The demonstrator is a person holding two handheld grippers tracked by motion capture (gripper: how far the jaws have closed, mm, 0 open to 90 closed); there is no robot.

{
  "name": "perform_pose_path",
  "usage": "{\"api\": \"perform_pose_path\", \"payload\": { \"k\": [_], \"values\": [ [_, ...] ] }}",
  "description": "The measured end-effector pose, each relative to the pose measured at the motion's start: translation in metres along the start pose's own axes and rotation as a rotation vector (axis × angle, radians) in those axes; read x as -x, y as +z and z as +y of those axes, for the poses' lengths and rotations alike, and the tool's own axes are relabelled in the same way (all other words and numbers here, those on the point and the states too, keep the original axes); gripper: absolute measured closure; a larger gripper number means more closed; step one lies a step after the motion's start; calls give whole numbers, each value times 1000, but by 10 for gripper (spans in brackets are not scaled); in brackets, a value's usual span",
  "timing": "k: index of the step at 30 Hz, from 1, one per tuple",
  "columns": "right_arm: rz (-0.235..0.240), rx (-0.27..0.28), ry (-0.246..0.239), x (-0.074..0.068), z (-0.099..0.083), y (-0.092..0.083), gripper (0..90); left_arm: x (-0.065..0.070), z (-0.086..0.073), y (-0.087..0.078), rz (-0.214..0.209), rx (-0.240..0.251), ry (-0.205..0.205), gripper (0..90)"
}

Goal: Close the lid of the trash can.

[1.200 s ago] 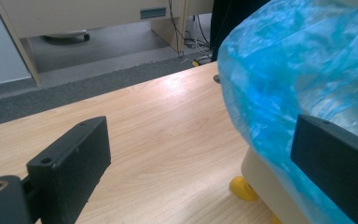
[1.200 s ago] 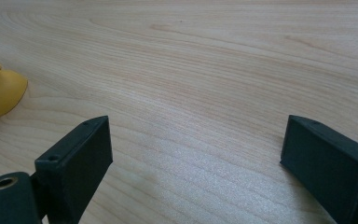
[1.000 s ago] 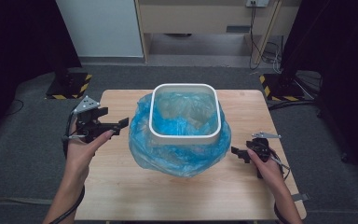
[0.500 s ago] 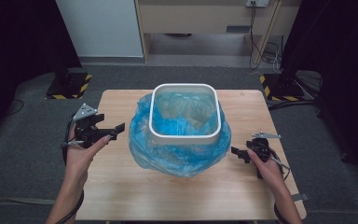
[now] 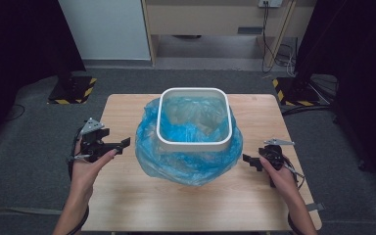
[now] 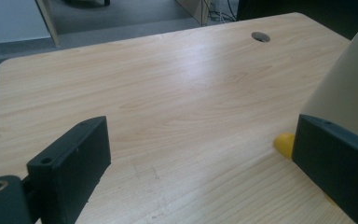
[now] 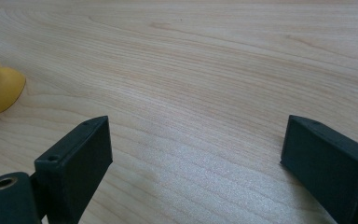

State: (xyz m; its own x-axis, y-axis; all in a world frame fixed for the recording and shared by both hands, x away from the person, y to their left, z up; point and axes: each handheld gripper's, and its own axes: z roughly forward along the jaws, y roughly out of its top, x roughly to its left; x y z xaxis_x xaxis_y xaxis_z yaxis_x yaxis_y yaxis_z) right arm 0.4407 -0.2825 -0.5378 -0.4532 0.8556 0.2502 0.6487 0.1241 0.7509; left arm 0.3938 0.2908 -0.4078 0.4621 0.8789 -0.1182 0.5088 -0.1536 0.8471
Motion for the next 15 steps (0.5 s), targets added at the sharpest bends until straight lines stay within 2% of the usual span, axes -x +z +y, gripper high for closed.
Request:
{"api": "perform_pose_path", "payload": {
  "k": [7, 15],
  "values": [
    [0, -2, -2, -1, 0, 0, 82, 0, -14, 11, 8, -34, 0, 39],
    [-3, -4, -6, -1, 0, 0, 78, 3, -33, 27, 7, -102, 18, 39]
  ]
}}
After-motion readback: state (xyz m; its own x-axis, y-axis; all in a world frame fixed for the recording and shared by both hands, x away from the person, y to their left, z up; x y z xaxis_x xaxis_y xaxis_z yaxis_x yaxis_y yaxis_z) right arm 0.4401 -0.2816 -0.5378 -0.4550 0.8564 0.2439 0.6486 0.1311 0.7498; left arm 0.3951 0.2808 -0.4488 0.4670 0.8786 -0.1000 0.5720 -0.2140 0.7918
